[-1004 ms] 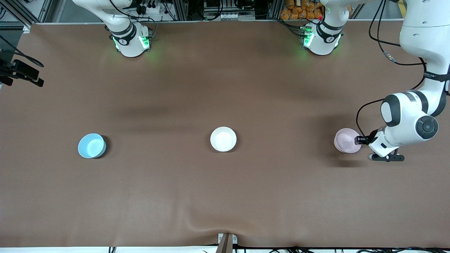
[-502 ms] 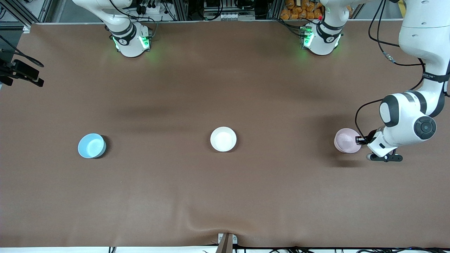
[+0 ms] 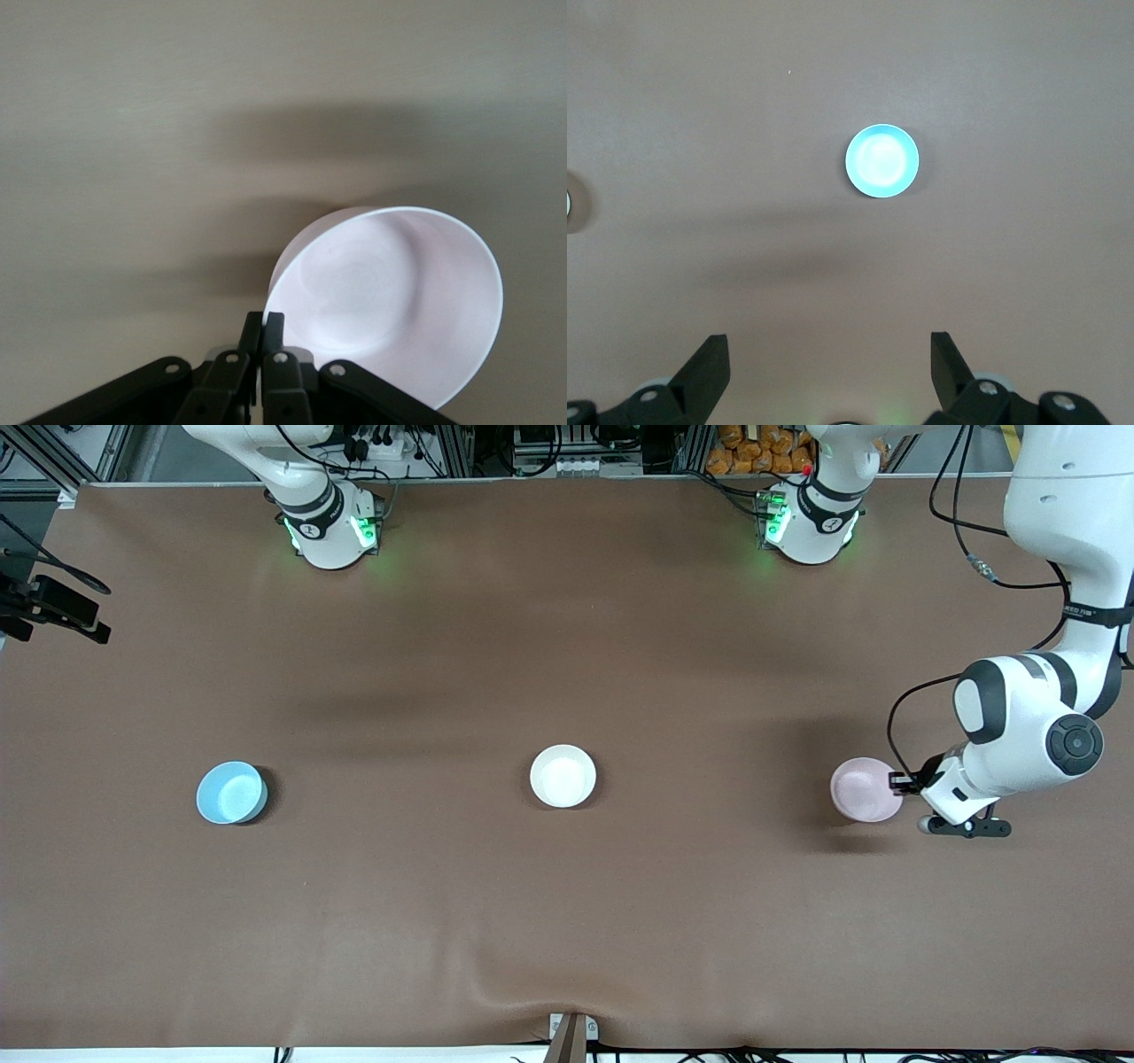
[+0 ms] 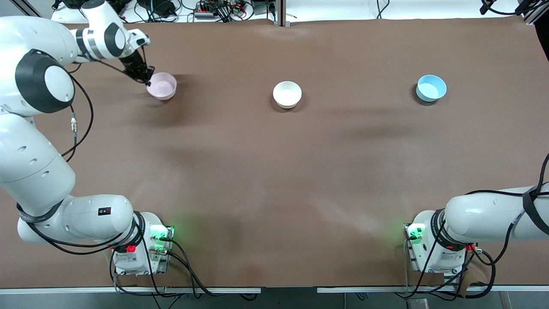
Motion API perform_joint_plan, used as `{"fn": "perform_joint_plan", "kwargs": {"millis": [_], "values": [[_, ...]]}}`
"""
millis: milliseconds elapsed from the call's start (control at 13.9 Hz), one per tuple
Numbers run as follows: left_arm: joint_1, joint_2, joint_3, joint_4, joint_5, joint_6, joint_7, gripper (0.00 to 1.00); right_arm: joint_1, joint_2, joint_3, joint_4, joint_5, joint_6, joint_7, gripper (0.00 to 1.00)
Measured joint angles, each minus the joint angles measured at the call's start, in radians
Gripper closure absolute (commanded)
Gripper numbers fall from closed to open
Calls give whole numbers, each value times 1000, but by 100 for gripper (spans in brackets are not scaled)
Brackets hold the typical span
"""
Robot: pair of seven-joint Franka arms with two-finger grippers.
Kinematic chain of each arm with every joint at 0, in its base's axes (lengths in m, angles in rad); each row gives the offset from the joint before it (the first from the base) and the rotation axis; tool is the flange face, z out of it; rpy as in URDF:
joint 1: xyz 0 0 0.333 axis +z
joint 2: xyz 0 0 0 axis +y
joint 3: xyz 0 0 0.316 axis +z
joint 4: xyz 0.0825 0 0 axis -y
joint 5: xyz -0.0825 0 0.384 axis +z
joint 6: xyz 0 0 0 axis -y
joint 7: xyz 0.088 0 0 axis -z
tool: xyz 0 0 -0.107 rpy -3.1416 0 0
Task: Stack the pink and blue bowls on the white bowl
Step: 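Carry the pink bowl with the left gripper over the white bowl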
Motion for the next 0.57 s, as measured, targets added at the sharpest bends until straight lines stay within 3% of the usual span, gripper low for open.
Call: {"fn": "perform_joint_plan", "kwargs": {"millis": [287, 574], "values": [[-10, -23, -132, 135, -4, -173, -223, 100, 0, 0, 0, 0, 0, 0, 0, 0], [-91, -19, -237, 192, -5, -193, -498, 100, 0, 0, 0, 0, 0, 0, 0, 0]]}}
